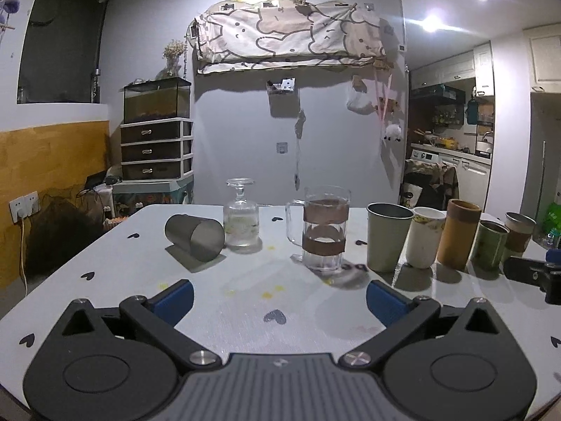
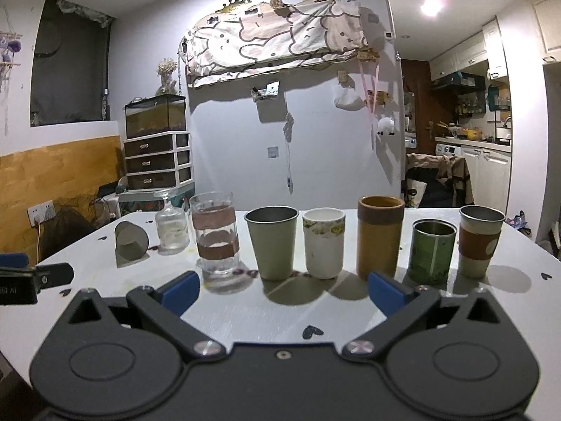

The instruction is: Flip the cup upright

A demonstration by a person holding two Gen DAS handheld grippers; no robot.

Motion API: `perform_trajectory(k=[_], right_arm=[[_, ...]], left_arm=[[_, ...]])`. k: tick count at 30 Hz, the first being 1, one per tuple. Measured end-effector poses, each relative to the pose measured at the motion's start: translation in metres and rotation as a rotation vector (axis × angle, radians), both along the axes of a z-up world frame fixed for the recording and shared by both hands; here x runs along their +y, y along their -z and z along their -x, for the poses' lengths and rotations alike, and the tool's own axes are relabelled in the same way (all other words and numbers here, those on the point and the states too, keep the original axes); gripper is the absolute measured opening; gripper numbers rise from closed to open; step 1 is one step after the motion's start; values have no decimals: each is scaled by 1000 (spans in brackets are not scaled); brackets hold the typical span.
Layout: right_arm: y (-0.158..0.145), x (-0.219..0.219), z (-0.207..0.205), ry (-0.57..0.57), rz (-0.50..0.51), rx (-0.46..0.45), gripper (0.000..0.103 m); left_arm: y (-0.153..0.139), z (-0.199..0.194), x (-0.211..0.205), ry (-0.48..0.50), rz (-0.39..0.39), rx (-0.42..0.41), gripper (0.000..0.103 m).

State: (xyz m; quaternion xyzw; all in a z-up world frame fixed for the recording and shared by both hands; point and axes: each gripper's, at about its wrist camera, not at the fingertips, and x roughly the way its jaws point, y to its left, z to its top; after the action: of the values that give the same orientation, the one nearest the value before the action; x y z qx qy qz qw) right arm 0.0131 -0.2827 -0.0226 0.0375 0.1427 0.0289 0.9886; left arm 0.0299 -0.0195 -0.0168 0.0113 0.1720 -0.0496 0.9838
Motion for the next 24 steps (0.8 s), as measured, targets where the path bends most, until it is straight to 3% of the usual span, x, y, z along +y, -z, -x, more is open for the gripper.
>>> perform_trajectory(k=[24], right_arm=[[-4, 7, 17, 18, 25, -3, 103]], left_arm=[[-6, 12, -2, -2, -22, -2, 103]])
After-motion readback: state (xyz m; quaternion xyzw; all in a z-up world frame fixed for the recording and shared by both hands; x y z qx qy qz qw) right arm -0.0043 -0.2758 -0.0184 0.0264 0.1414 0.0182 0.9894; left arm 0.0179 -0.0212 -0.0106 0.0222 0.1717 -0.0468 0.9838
